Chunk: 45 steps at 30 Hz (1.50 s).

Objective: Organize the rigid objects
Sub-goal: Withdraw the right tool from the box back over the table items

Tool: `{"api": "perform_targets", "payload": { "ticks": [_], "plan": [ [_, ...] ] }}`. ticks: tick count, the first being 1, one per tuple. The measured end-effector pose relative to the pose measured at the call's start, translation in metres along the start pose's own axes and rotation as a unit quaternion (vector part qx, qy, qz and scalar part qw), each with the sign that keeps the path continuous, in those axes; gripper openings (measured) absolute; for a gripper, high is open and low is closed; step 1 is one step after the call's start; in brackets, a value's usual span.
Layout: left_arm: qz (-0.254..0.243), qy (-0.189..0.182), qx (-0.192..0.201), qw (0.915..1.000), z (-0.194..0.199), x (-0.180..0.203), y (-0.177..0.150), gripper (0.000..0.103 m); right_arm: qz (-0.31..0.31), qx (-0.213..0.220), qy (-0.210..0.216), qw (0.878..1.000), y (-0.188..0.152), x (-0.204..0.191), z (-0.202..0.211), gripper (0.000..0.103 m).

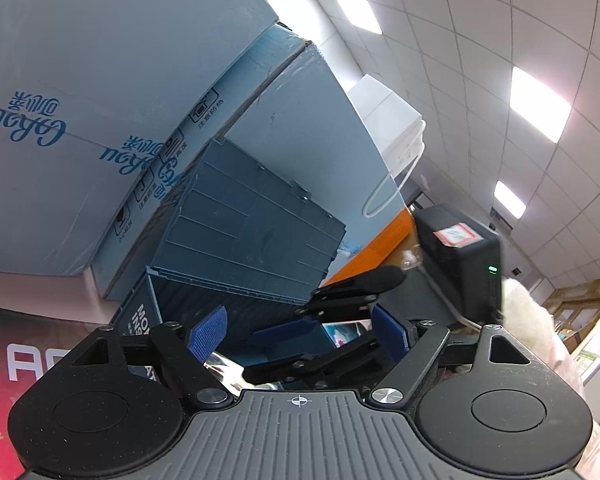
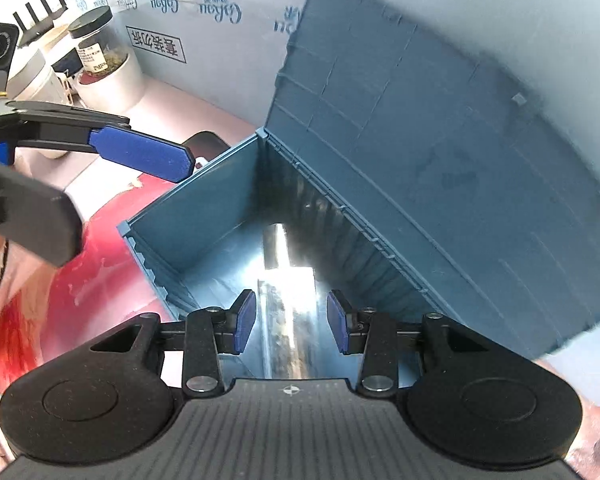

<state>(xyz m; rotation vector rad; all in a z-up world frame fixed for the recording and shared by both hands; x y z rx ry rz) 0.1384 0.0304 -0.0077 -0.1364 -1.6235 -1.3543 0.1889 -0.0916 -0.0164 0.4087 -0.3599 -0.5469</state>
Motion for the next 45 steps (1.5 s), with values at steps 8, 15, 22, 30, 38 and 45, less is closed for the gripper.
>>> {"api": "perform_targets", "payload": {
  "ticks": [8,15,22,30,38,45],
  "plan": [
    [-0.01,-0.01,-0.006,0.9999,-0.004,0.009,-0.003,0.082,0.01,0.057,-0.059,0.997,-0.006,-0.006,0.049,0.06],
    [-0.03,-0.015,-0.016,0.9993,-0.009,0.022,-0.007,0.082,0.012,0.091,-0.12,0.989,-0.028,-0.016,0.09,0.076],
    [-0.057,-0.025,-0.015,0.9979,-0.013,0.042,-0.012,0.082,-0.04,0.181,-0.198,0.962,-0.069,-0.028,0.13,0.089],
    [-0.119,-0.046,-0.024,0.9915,-0.023,0.078,-0.026,0.084,-0.142,0.274,-0.273,0.911,-0.131,-0.04,0.16,0.096],
    [-0.147,-0.067,-0.048,0.9857,-0.037,0.092,-0.044,0.09,-0.241,0.338,-0.339,0.844,-0.176,-0.042,0.18,0.102],
    [-0.178,-0.074,-0.074,0.9785,-0.057,0.106,-0.064,0.091,-0.327,0.344,-0.371,0.798,-0.211,-0.04,0.182,0.103]
  ]
}}
Point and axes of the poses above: each gripper's, at about its wrist camera, not at the fingertips, and z roughly against the way its jaws point, x to its right, y to its top, the point moved 6 cm from there along -z, roughly the way its jaws point, and after that the axes turned 11 degrees about -y, right-handed, at the moved point
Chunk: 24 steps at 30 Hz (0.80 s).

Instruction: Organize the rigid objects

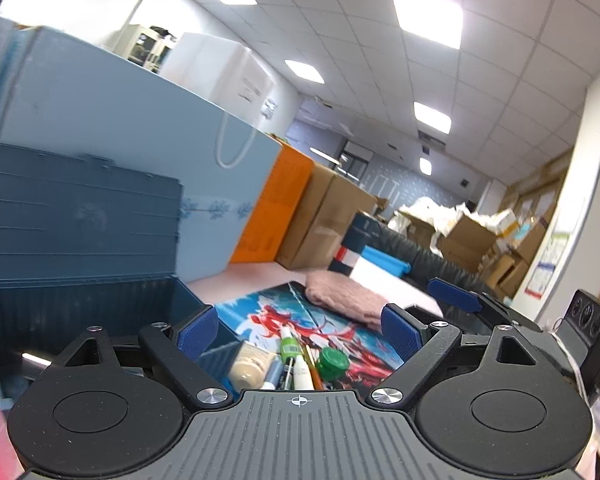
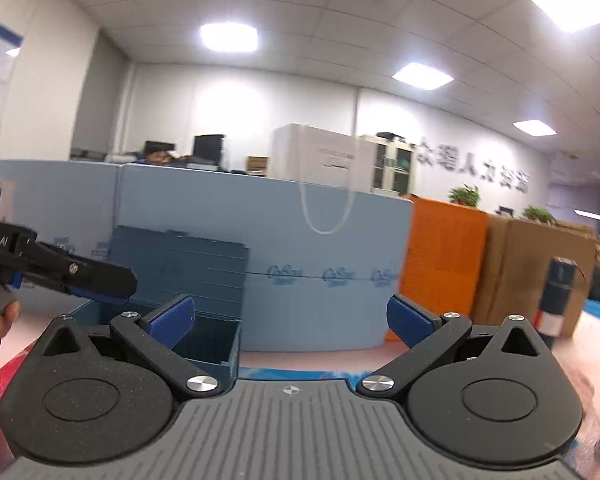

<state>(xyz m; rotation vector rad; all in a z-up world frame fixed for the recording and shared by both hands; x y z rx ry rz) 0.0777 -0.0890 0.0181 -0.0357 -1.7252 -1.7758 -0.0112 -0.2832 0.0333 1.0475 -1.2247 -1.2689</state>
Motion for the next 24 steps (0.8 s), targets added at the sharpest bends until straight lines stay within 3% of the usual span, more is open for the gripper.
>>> {"api": "perform_targets", "payload": {
  "ticks": [3,7,11,19,24],
  "plan": [
    [-0.021,0.01,-0.015,0.9996,-0.013,0.007,-0.008,0.098,-0.027,-0.016,-0.043,0.999,-0.012,0.014,0.001,0.103],
    [-0.054,0.033,-0.035,0.9974,-0.03,0.014,-0.022,0.098,-0.045,-0.034,-0.121,0.991,-0.033,0.033,-0.002,0.103],
    [-0.09,0.043,-0.067,0.9928,-0.047,0.017,-0.044,0.098,-0.076,-0.048,-0.156,0.984,-0.05,0.049,-0.005,0.103],
    [-0.118,0.089,-0.149,0.9778,-0.071,0.004,-0.08,0.096,-0.135,-0.088,-0.142,0.977,-0.08,0.062,-0.025,0.103],
    [-0.148,0.08,-0.2,0.9653,-0.085,0.007,-0.102,0.08,-0.178,-0.107,-0.113,0.972,-0.094,0.06,-0.041,0.103]
  ]
}}
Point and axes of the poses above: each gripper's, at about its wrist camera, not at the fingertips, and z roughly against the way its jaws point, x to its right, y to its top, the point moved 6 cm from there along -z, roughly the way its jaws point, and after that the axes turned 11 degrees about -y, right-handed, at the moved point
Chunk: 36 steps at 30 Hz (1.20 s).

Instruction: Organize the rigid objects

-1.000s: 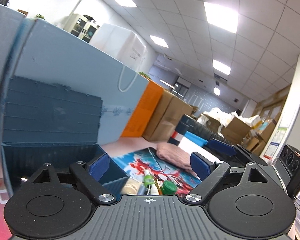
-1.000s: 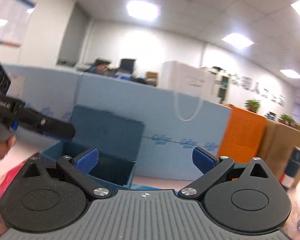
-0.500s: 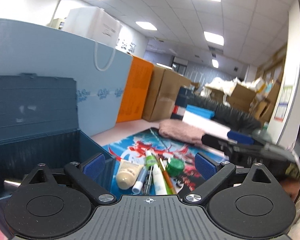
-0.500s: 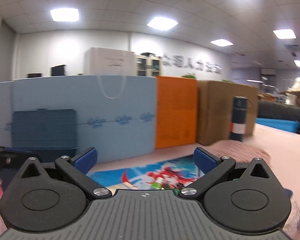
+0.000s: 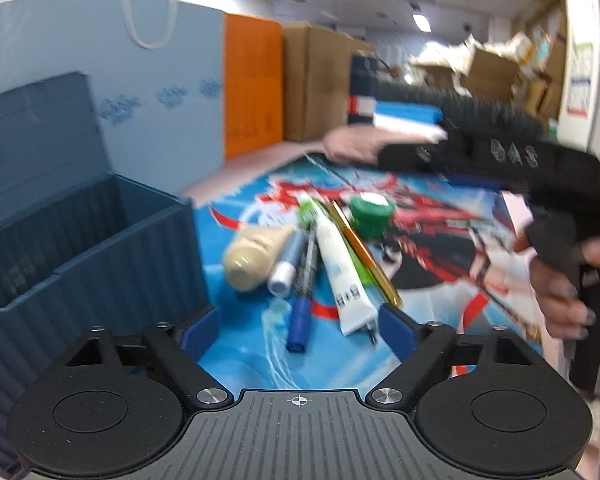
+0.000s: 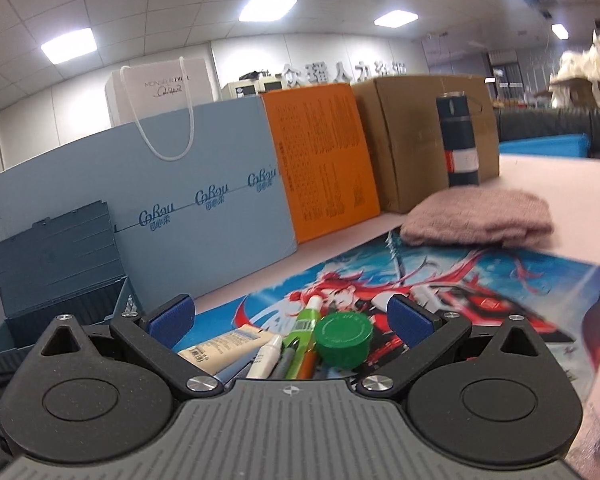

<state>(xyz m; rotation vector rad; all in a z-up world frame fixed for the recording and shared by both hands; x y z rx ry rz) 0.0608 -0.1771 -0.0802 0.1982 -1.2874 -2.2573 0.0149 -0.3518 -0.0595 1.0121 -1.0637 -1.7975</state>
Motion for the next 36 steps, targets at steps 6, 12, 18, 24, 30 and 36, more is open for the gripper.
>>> {"api": "perform_targets", "payload": {
  "ticks": [6,12,18,24,30,36],
  "plan": [
    [0.011,-0.004,-0.042,0.9991,-0.024,-0.006,-0.01,0.042,-0.031,-0.016,0.031,0.999,-0.008,-0.004,-0.008,0.103],
    [-0.006,0.003,-0.042,0.9991,-0.026,-0.004,-0.008,0.021,-0.042,-0.026,0.037,0.998,-0.011,-0.002,-0.012,0.103],
    [-0.016,-0.006,-0.05,0.9986,-0.022,-0.005,-0.011,0.012,-0.037,-0.046,0.063,0.996,-0.012,-0.013,-0.011,0.103],
    [-0.018,-0.017,-0.063,0.9977,-0.012,-0.016,-0.014,0.012,-0.07,-0.125,0.132,0.981,-0.017,-0.037,-0.017,0.1],
    [-0.009,-0.018,-0.061,0.998,-0.009,-0.021,-0.015,0.013,-0.11,-0.233,0.155,0.954,-0.032,-0.058,-0.033,0.085],
    [-0.017,-0.04,-0.063,0.9971,-0.007,-0.015,-0.016,0.012,-0.078,-0.291,0.072,0.951,-0.049,-0.069,-0.051,0.056]
  ]
}}
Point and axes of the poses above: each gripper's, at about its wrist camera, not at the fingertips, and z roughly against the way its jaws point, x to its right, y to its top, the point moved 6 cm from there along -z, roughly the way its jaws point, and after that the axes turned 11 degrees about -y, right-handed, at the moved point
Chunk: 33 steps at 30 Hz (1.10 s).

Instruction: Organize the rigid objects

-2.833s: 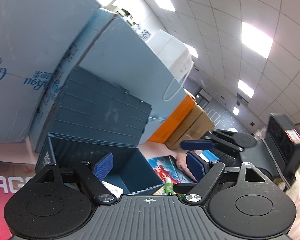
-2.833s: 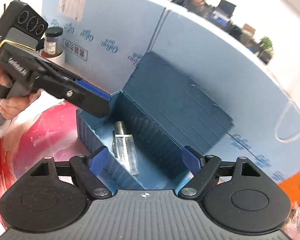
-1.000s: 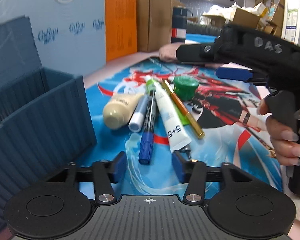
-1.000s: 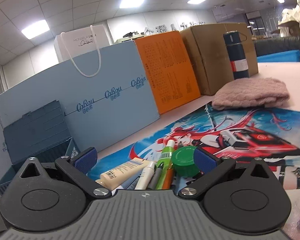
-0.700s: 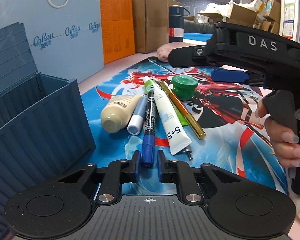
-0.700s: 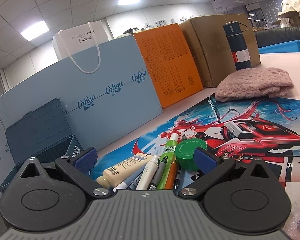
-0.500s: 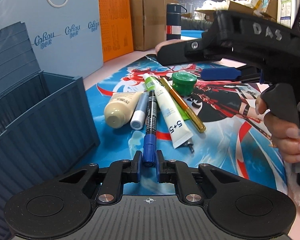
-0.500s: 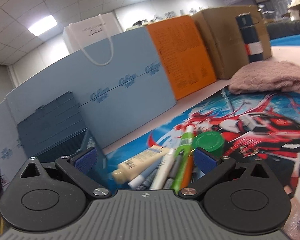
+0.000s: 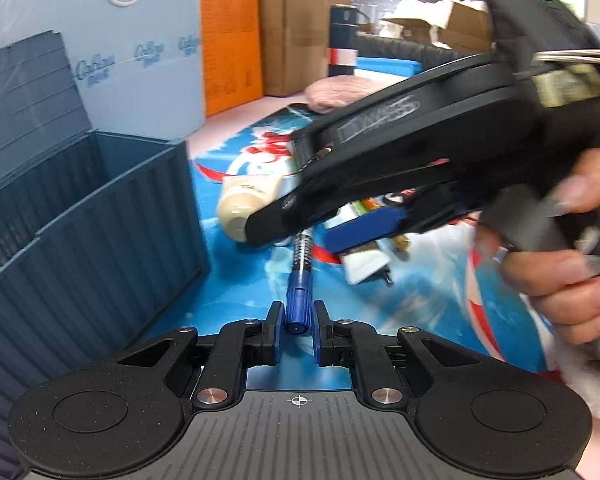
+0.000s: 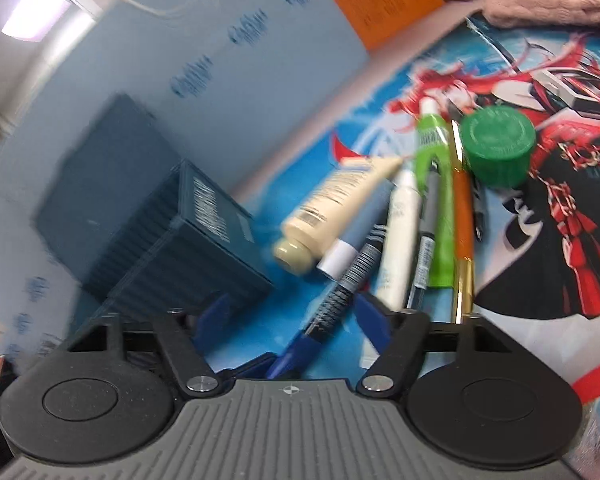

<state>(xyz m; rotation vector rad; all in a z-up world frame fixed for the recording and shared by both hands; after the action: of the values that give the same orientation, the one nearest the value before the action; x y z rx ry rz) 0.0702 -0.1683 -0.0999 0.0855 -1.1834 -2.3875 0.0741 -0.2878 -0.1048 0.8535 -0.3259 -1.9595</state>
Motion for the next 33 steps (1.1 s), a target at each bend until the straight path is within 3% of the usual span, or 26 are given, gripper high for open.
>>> {"api": "perform_targets", "payload": {
  "ticks": [10,12,18,25,27,30,33],
  "plan": [
    [-0.016,-0.026,-0.007,0.9995,0.0,0.008,-0.002,0.012,0.066,0.02,-0.101,0.992,0.002,-0.004,-0.006,0.03],
    [-0.013,-0.021,-0.005,0.9997,0.0,0.006,-0.002,0.012,0.071,0.026,-0.119,0.99,0.003,-0.002,-0.008,0.02],
    [0.001,-0.021,0.009,0.9997,0.004,0.002,0.0,0.016,0.057,0.036,-0.122,0.99,0.001,0.0,-0.004,0.018],
    [0.027,-0.07,0.039,0.9964,0.006,0.006,0.006,0.024,0.01,0.052,-0.103,0.993,0.0,0.01,0.013,0.014],
    [0.027,-0.079,0.04,0.9957,0.006,0.009,0.006,0.027,0.007,0.055,-0.095,0.994,-0.002,0.011,0.018,0.013],
    [0.025,-0.085,0.041,0.9952,0.006,0.012,0.006,0.04,0.0,0.045,-0.074,0.996,-0.005,0.01,0.021,0.012],
    [0.049,-0.08,0.055,0.9941,0.01,0.006,0.008,0.065,0.001,0.036,-0.058,0.998,-0.009,0.007,0.021,0.012]
  ]
}}
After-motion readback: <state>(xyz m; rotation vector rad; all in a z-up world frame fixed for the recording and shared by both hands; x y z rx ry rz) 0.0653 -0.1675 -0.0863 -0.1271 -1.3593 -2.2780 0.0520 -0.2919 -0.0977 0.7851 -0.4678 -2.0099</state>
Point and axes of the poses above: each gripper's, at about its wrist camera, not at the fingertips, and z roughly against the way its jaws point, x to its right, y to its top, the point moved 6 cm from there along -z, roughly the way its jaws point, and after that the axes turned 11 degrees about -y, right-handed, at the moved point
